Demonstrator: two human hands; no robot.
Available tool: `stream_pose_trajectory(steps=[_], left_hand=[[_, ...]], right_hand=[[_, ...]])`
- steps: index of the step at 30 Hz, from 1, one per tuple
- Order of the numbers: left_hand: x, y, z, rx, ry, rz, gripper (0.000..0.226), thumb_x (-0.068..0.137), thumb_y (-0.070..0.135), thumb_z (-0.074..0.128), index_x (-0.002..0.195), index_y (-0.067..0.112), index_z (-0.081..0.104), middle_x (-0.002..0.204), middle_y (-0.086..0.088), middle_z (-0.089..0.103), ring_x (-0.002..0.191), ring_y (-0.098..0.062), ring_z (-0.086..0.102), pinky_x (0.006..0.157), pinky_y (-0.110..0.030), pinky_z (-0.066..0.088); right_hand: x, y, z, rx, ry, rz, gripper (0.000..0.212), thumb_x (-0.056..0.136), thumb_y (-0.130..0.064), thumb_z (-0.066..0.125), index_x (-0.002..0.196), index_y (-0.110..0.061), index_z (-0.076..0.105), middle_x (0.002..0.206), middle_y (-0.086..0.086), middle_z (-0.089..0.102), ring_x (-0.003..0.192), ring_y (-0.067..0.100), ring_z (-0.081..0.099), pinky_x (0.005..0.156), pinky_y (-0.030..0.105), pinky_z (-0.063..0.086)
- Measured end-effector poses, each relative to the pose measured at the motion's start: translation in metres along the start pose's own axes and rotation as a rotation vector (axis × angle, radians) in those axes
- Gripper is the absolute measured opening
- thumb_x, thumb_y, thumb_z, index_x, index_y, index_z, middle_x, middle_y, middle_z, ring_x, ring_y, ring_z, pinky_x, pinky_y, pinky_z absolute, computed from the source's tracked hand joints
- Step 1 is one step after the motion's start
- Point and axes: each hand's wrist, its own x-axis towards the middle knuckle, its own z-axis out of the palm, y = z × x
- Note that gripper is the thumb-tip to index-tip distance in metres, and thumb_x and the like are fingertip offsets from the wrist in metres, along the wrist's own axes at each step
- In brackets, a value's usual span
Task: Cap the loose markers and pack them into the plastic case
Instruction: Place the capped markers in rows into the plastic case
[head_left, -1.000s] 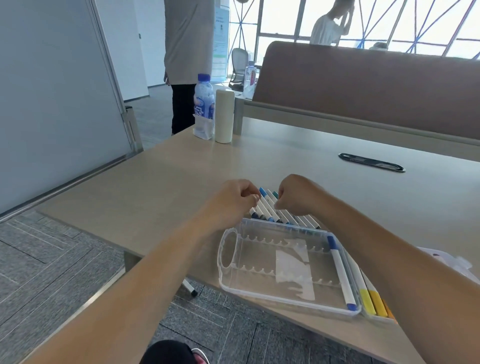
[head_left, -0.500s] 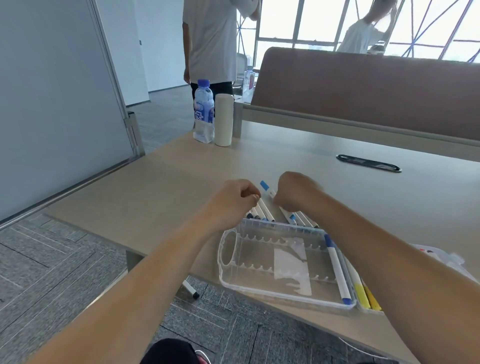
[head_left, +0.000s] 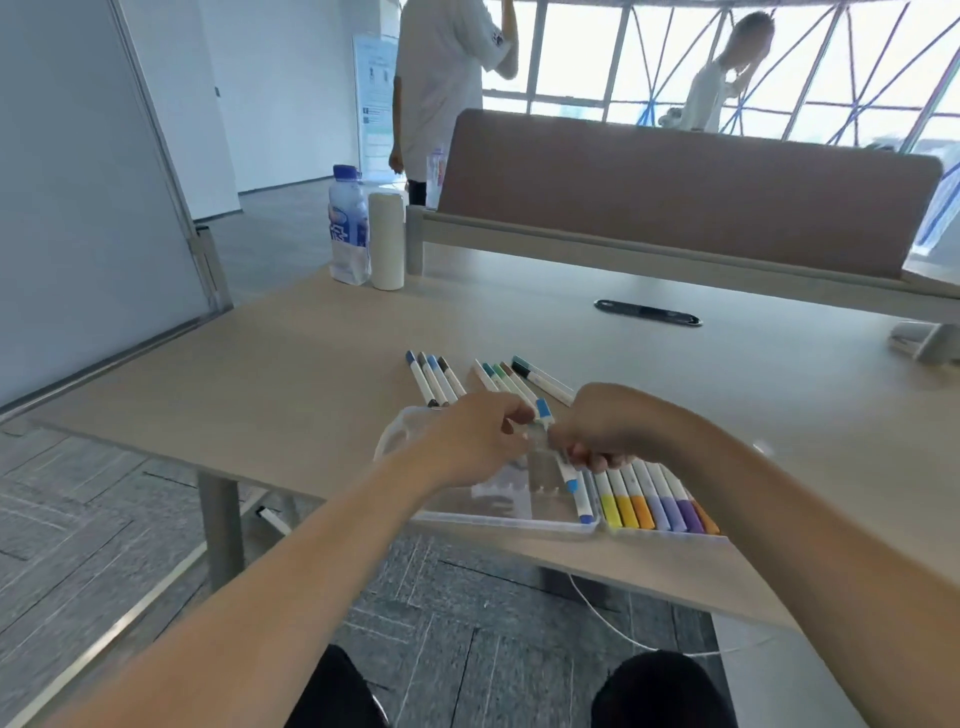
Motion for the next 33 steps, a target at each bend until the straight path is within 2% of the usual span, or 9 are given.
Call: stream_pose_trajectory(steps=[2,5,6,8,11,14,19,30,33], left_hand=[[-0.005,0.007,0.006,0.049,-0.032,0.024,0.037,0.096,0.028,0.059,0.132,0.021,0.059,0.121,0.003,0.065,0.102,-0.014,0.062,0.087,-0.027,0.050],[-0.008,0.013,0.011,0.148,-0.077,0.057,0.037,0.096,0.028,0.059,0.132,0.019,0.058,0.124,0.000,0.064,0.106,-0.018,0.061,0.091,-0.031,0.049],[-0.009,0.014,0.012,0.174,-0.095,0.069,0.039,0.096,0.032,0.059,0.134,0.021,0.056,0.127,0.000,0.061,0.106,-0.018,0.060,0.092,-0.032,0.048],[-0.007,0.014,0.015,0.228,-0.130,0.093,0.048,0.096,0.041,0.057,0.141,0.024,0.050,0.137,0.003,0.053,0.111,-0.016,0.056,0.098,-0.034,0.046],[-0.004,0.012,0.019,0.274,-0.168,0.112,0.062,0.093,0.053,0.057,0.146,0.024,0.045,0.158,0.007,0.032,0.139,-0.019,0.039,0.114,-0.038,0.033],[-0.001,0.011,0.021,0.342,-0.180,0.118,0.068,0.091,0.059,0.054,0.149,0.026,0.041,0.162,0.011,0.022,0.147,-0.019,0.027,0.119,-0.042,0.026],[0.002,0.009,0.024,0.383,-0.199,0.143,0.069,0.090,0.063,0.052,0.149,0.028,0.040,0.161,0.011,0.025,0.148,-0.019,0.024,0.120,-0.047,0.023],[0.003,0.011,0.022,0.393,-0.195,0.138,0.071,0.089,0.062,0.056,0.148,0.027,0.041,0.160,0.011,0.027,0.148,-0.017,0.024,0.120,-0.044,0.022],[0.002,0.014,0.015,0.342,-0.219,0.152,0.062,0.091,0.053,0.058,0.145,0.023,0.047,0.155,0.008,0.038,0.140,-0.014,0.036,0.116,-0.037,0.029]], right_hand=[[-0.003,0.008,0.004,0.019,-0.027,-0.001,0.026,0.081,-0.025,0.063,0.068,-0.003,0.067,0.064,0.014,0.061,0.051,0.022,0.043,0.049,0.024,0.032],[-0.001,0.018,0.006,0.018,-0.026,-0.011,0.049,0.083,-0.048,0.068,0.077,0.000,0.072,0.066,0.012,0.066,0.050,0.021,0.047,0.050,0.025,0.036],[-0.001,0.020,0.006,0.018,-0.020,-0.014,0.050,0.085,-0.048,0.068,0.079,0.001,0.073,0.064,0.010,0.066,0.048,0.019,0.047,0.049,0.023,0.037],[0.000,0.024,0.003,0.008,-0.002,-0.028,0.039,0.090,-0.038,0.066,0.078,-0.001,0.072,0.059,0.007,0.065,0.043,0.015,0.048,0.047,0.021,0.037],[0.000,0.029,0.002,-0.045,0.045,-0.075,0.035,0.091,-0.034,0.066,0.070,-0.007,0.070,0.054,0.003,0.062,0.042,0.014,0.049,0.048,0.020,0.041],[0.001,0.030,0.003,-0.081,0.055,-0.100,0.034,0.090,-0.035,0.068,0.073,-0.006,0.070,0.052,0.002,0.061,0.041,0.013,0.050,0.049,0.020,0.043],[0.004,0.031,0.006,-0.105,0.063,-0.124,0.032,0.090,-0.034,0.069,0.086,-0.002,0.074,0.056,-0.001,0.063,0.043,0.007,0.054,0.052,0.018,0.048],[0.008,0.023,0.005,-0.217,0.023,-0.115,0.035,0.091,-0.034,0.068,0.091,0.001,0.075,0.073,0.008,0.069,0.058,0.016,0.059,0.066,0.028,0.052],[0.009,0.022,0.000,-0.242,-0.007,-0.119,0.035,0.091,-0.035,0.067,0.088,-0.001,0.074,0.067,0.005,0.068,0.053,0.013,0.057,0.062,0.026,0.051]])
